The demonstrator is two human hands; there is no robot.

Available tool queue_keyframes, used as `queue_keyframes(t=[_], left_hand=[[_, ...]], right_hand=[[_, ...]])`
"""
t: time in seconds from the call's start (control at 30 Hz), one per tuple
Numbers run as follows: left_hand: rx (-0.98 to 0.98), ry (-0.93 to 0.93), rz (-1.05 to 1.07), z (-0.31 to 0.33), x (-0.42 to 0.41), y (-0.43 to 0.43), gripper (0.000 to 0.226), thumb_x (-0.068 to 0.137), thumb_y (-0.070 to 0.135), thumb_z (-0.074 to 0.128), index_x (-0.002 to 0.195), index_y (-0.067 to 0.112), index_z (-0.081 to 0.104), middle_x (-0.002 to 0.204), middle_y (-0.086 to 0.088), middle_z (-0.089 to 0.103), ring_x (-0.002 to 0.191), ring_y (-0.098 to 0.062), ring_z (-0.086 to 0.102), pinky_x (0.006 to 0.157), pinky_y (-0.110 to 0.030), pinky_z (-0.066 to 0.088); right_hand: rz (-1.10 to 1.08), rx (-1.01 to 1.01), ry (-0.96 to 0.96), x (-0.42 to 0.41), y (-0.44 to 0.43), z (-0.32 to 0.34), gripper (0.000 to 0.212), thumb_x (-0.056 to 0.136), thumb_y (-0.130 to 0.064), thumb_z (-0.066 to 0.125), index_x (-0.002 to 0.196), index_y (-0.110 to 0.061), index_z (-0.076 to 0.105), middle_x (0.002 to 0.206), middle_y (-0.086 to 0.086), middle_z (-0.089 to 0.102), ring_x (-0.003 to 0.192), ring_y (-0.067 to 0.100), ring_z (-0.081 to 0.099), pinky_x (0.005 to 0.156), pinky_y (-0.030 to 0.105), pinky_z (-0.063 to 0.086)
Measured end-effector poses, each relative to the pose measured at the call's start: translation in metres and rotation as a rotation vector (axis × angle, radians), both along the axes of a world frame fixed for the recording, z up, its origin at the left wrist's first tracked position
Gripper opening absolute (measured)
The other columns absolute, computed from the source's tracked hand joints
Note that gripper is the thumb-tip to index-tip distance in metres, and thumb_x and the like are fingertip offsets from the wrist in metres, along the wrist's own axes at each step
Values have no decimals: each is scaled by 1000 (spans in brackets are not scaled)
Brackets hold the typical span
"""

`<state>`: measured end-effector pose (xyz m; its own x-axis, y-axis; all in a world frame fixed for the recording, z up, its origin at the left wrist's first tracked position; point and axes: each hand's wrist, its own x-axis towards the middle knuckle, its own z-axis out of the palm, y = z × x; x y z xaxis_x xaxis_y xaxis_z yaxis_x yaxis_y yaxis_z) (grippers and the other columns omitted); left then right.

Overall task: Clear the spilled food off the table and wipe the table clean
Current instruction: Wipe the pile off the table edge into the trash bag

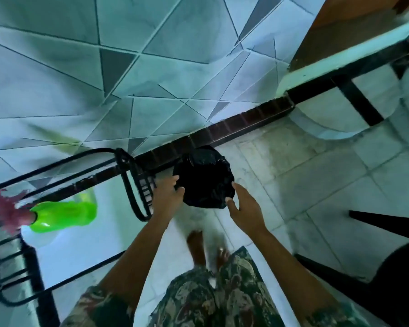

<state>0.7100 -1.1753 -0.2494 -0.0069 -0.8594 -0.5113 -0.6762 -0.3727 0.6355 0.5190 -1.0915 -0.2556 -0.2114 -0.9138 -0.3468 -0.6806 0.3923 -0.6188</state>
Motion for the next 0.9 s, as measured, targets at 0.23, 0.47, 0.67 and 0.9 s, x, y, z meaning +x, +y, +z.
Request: queue_keyframes(t=[0.23, 0.47, 0.67, 0.9], left_hand=[[248, -38, 249, -193, -17, -77, 53, 97, 29, 50, 140, 4, 34, 144, -16, 38, 129, -32, 41, 99, -36, 34], [256, -119, 350, -316, -12, -100, 49, 93, 28, 54, 133, 5, 37, 126, -21, 53, 112, -39, 52, 90, -45, 43], [106, -336, 214, -332, -2, -98, 28, 88, 6, 48, 116, 3, 48, 104, -25, 59, 96, -42, 56, 70, -38, 39], [-5, -333, 169, -242, -5, -108, 33, 89, 7, 52, 122, 7, 51, 107, -22, 63, 99, -42, 57, 72, -38, 41]], right_hand=[[106, 187, 98, -10, -78, -185, 69, 98, -28, 42, 149, -6, 1, 158, 8, -2, 145, 19, 6, 107, 28, 28], [-228, 360, -86, -20, -122, -310, 74, 94, -25, 51, 148, 1, 8, 152, 18, 25, 134, 34, 34, 104, 36, 33], [-515, 386, -92, -33, -134, -331, 25, 85, -9, 55, 106, -3, 44, 97, 19, 60, 93, 37, 58, 72, 38, 46], [-509, 365, -245, -50, -129, -248, 32, 80, -8, 58, 111, -5, 48, 105, 18, 61, 95, 35, 59, 84, 48, 51]])
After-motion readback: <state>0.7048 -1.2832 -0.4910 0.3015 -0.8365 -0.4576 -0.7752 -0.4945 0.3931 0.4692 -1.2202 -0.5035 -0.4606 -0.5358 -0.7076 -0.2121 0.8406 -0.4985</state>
